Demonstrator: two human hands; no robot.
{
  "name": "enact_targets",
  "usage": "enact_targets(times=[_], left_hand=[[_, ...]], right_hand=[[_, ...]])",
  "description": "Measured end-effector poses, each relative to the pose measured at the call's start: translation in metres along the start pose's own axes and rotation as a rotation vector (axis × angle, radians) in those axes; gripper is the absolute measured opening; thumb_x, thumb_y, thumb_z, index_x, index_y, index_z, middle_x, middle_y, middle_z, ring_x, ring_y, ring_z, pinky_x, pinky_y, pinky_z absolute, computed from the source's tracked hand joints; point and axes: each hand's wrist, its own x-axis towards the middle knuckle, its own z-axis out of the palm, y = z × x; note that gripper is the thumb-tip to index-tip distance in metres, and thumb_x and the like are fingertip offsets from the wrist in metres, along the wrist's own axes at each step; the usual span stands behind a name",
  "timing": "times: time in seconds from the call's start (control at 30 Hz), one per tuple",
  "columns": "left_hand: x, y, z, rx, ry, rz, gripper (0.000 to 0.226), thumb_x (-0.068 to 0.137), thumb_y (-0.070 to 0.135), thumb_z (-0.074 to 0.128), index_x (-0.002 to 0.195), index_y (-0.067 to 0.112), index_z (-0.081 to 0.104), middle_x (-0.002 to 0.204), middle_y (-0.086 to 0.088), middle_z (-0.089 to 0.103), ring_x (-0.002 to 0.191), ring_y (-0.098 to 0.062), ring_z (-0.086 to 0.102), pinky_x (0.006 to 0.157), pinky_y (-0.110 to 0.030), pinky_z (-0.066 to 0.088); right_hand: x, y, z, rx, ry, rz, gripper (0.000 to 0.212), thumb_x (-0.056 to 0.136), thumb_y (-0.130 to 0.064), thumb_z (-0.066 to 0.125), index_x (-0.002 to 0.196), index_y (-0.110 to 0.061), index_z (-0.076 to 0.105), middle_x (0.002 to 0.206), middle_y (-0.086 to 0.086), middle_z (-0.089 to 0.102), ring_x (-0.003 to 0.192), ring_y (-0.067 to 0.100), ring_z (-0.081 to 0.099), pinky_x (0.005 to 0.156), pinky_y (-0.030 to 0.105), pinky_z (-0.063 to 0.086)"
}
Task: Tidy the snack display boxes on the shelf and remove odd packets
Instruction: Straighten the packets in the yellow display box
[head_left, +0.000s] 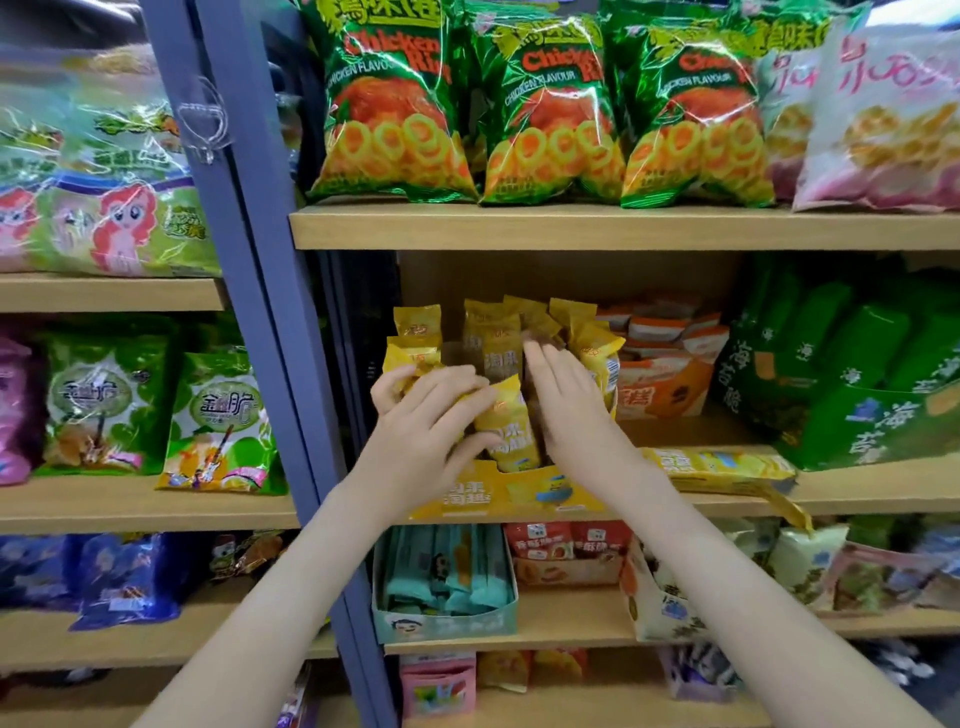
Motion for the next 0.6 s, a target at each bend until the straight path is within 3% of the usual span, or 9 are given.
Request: enact_targets(times=[0.07,0.23,0.43,0.6], left_hand=[[-0.004,0.000,-0.004,-0.017,-0.004,0.020,0.029,0.095,0.036,0.061,0.116,0.018,0.055,0.116,-0.004,0.069,0.118,-0.018,0.056,0.103,-0.041,0.024],[-0.011,0.001,-0.009,0.010,-0.008,0.012,0.028,0.095,0.033,0.059,0.118,0.018,0.054,0.118,-0.006,0.067,0.119,-0.020,0.055,0.101,-0.043,0.028],[-0.011,0.004,-0.015,0.071,-0.027,0.001,0.030,0.094,0.035,0.059,0.118,0.017,0.055,0.137,-0.014,0.053,0.132,-0.030,0.046,0.105,-0.050,0.027],[0.004,0.011,-0.014,0.120,-0.094,-0.031,0.031,0.092,0.037,0.059,0.103,0.008,0.063,0.132,-0.022,0.058,0.132,-0.036,0.047,0.113,-0.059,0.025]], right_hand=[[0.010,-0.001,0.006,-0.178,0.066,-0.023,0.080,0.079,0.005,0.066,0.149,-0.004,0.027,0.147,0.015,0.039,0.136,0.032,0.034,0.114,0.042,0.025],[0.031,0.002,0.010,-0.385,0.130,-0.035,0.081,0.077,-0.023,0.074,0.147,-0.008,0.036,0.145,0.014,0.047,0.136,0.030,0.041,0.113,0.051,0.010],[0.039,0.003,0.011,-0.454,0.099,-0.050,0.088,0.072,-0.025,0.075,0.148,-0.010,0.034,0.139,0.008,0.054,0.137,0.028,0.040,0.115,0.053,-0.005],[0.039,0.004,0.010,-0.469,0.102,-0.074,0.083,0.069,-0.031,0.077,0.144,-0.014,0.043,0.133,0.011,0.055,0.134,0.029,0.041,0.113,0.051,-0.016]])
